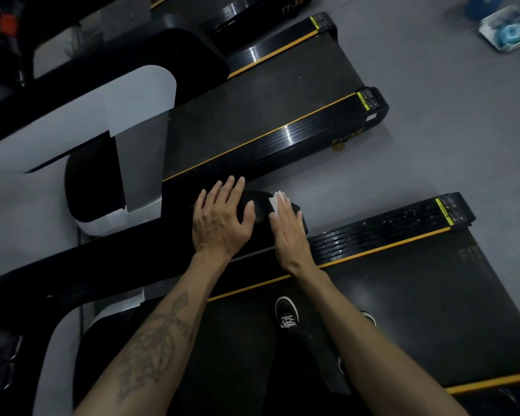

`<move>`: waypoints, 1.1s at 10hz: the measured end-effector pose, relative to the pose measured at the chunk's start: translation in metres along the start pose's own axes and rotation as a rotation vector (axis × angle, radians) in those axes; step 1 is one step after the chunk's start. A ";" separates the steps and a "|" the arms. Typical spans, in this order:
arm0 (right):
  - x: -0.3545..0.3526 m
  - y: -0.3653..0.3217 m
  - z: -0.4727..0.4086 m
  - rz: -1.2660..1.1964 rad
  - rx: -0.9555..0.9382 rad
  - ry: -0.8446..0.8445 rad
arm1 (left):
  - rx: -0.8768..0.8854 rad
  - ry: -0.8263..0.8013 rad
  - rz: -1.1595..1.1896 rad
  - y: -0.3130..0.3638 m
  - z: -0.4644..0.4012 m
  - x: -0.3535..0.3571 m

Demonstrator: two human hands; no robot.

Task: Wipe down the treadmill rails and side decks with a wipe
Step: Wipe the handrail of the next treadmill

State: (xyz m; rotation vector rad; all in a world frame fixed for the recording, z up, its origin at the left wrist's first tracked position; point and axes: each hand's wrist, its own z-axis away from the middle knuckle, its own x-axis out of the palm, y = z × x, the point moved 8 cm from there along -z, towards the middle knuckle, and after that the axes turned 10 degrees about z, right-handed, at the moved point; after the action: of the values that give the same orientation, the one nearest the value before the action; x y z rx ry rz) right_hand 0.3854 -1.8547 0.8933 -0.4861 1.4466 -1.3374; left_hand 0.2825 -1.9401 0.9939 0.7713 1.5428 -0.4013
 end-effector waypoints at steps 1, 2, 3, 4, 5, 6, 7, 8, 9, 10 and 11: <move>0.004 0.004 0.016 -0.031 0.033 0.018 | 0.002 0.010 -0.004 0.000 0.000 0.000; 0.007 -0.011 0.024 -0.135 0.016 0.042 | -0.002 0.009 -0.003 0.000 0.000 0.000; 0.006 -0.020 0.013 -0.190 -0.005 0.038 | 0.001 0.004 0.000 0.001 0.000 0.000; 0.003 -0.009 0.001 -0.148 0.011 0.011 | 0.000 0.003 -0.003 0.001 0.000 -0.001; 0.003 0.006 0.004 -0.136 0.055 0.013 | 0.006 0.010 -0.011 0.001 0.000 -0.001; 0.007 0.007 0.022 -0.183 0.093 0.057 | 0.005 0.018 -0.016 0.000 0.000 0.000; 0.011 -0.008 0.033 -0.220 0.039 0.085 | 0.006 0.017 -0.018 0.000 0.000 0.001; 0.008 -0.010 0.016 -0.200 -0.011 0.052 | 0.002 0.012 -0.013 0.000 0.000 0.001; 0.003 0.008 -0.005 -0.104 0.001 -0.011 | 0.002 0.009 -0.015 0.001 0.000 0.000; 0.003 0.028 -0.002 -0.113 0.071 -0.036 | 0.002 0.008 -0.011 0.000 0.000 0.000; 0.009 0.031 0.019 -0.175 0.136 -0.001 | 0.001 0.006 -0.013 0.001 0.000 0.001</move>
State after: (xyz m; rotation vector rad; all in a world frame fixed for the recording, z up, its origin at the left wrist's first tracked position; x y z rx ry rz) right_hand 0.4091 -1.8618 0.8659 -0.5331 1.3258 -1.5633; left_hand 0.2828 -1.9394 0.9935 0.7638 1.5545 -0.4097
